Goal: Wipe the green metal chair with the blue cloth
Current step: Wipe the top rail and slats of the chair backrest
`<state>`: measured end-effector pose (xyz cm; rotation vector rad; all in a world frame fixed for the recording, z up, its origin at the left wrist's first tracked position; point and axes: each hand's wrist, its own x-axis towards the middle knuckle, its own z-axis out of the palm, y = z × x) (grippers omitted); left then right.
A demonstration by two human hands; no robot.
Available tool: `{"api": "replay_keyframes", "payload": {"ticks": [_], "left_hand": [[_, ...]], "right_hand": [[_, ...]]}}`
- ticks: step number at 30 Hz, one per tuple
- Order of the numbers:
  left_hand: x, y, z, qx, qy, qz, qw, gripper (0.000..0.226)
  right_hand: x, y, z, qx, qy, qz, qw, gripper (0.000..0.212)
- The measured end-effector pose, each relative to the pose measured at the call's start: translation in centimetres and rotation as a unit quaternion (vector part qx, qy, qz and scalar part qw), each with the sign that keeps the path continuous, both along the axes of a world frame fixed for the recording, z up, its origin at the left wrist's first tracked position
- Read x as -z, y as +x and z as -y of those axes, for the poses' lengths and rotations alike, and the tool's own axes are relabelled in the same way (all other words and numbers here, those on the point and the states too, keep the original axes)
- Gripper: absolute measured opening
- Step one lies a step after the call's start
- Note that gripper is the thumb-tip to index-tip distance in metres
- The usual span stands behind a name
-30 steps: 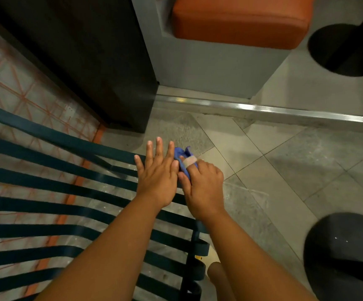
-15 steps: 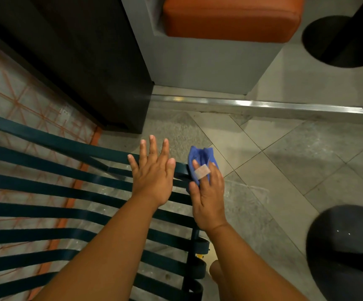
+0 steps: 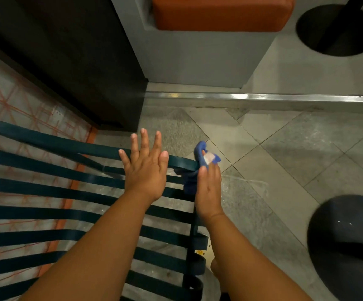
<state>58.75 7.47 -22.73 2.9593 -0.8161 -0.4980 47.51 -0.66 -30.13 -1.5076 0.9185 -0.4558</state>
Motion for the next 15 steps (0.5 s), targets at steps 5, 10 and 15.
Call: {"api": "replay_keyframes", "payload": {"ticks": [5, 10, 15], "left_hand": [[0.2, -0.2, 0.1, -0.006, 0.001, 0.008, 1.0, 0.053], [0.3, -0.3, 0.1, -0.009, -0.005, 0.016, 1.0, 0.054], [0.5, -0.3, 0.0, -0.004, -0.019, 0.028, 0.999, 0.057]], "right_hand": [[-2.9, 2.3, 0.2, -0.037, -0.153, -0.087, 0.984, 0.044], [0.1, 0.7, -1.6, -0.048, -0.235, -0.003, 0.971, 0.044], [1.7, 0.5, -1.3, 0.115, 0.168, 0.075, 0.976, 0.039]]}}
